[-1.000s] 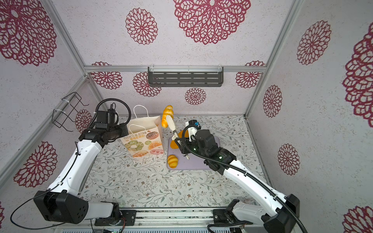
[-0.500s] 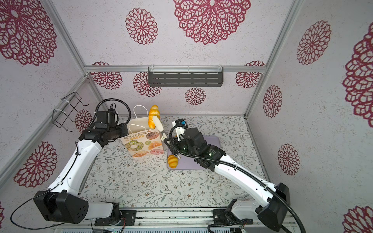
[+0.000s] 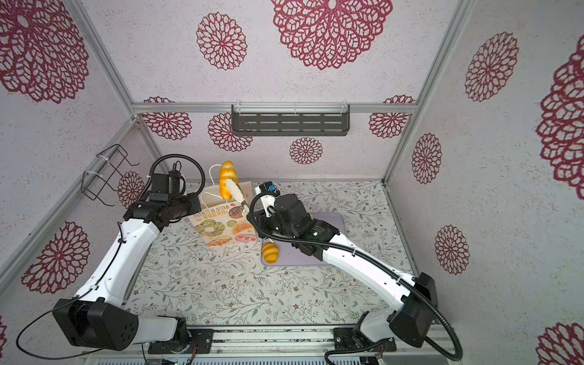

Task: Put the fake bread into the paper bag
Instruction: 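Carry the striped roll in the right tongs over the bag opening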

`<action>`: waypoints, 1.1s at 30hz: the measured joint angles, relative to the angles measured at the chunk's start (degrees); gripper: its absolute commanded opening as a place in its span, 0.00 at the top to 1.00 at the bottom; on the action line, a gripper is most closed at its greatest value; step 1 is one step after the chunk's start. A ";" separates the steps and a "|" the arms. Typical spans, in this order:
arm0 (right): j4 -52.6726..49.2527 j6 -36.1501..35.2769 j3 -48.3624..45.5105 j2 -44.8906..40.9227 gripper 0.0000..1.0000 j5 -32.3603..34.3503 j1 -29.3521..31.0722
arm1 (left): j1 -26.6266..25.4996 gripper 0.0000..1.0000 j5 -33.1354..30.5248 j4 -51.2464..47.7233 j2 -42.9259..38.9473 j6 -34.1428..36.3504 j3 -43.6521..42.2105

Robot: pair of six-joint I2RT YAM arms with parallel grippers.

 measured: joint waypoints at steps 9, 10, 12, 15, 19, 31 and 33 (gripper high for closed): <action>0.02 -3.21 1.66 3.93 1.00 1.46 0.13 | -0.11 1.00 0.00 0.00 0.00 0.00 0.00; 0.02 -3.54 1.66 4.26 1.00 1.51 0.13 | -0.11 1.00 0.00 0.00 0.00 0.00 0.00; 0.13 -4.11 1.68 4.81 1.00 1.68 0.13 | -0.11 1.00 0.00 0.00 0.00 0.00 0.00; 0.44 -4.55 1.86 5.38 1.00 2.38 0.17 | -0.11 1.00 0.00 0.00 0.00 0.00 0.00; 0.81 -4.90 2.36 5.73 1.00 2.99 0.20 | -0.17 1.00 0.00 0.00 0.00 0.00 0.00; 2.14 -5.51 2.43 8.61 1.00 4.00 0.24 | -0.22 1.00 0.04 0.00 0.00 0.00 0.00; 2.36 -5.51 2.43 9.03 0.98 4.00 0.24 | -0.22 1.00 0.09 0.00 0.00 0.00 0.00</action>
